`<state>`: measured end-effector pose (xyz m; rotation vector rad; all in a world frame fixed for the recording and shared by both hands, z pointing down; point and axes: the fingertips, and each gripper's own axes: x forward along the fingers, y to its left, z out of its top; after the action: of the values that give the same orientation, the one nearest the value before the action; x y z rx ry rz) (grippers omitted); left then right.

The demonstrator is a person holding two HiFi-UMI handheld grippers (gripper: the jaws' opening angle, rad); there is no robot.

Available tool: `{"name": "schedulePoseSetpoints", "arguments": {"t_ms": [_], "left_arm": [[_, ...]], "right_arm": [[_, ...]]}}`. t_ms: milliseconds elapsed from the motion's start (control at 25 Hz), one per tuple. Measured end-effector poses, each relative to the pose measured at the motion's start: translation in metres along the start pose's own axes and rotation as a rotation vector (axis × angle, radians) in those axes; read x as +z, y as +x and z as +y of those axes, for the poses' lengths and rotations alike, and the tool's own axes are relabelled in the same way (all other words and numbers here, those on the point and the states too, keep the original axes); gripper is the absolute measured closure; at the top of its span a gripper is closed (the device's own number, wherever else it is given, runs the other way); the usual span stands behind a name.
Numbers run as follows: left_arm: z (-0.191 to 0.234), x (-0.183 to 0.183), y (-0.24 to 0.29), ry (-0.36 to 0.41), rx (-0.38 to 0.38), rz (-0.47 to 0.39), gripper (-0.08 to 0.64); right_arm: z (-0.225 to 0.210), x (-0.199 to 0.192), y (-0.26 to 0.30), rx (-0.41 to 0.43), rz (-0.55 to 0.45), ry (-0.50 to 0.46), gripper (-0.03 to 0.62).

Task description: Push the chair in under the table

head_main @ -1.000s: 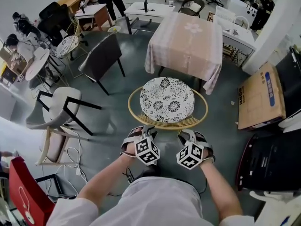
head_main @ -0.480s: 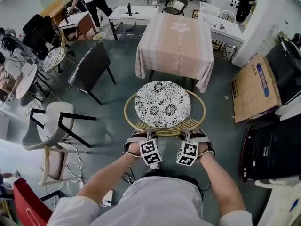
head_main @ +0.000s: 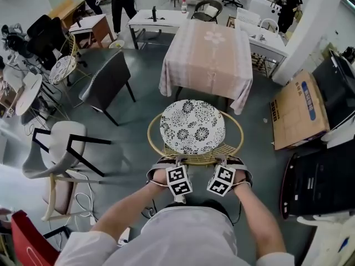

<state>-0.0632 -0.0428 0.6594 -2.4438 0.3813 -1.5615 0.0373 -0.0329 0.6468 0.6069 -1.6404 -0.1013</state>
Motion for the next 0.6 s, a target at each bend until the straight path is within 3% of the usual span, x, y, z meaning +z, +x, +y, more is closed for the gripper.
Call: {"name": "schedulePoseSetpoints", "arguments": {"t_ms": [600], "left_arm": [[0.049,-0.014,0.014,-0.037,0.035,0.043,0.445]], "right_arm": [[-0.034,0.024,0.017,0.005,-0.004,0.076,0.509]]}}
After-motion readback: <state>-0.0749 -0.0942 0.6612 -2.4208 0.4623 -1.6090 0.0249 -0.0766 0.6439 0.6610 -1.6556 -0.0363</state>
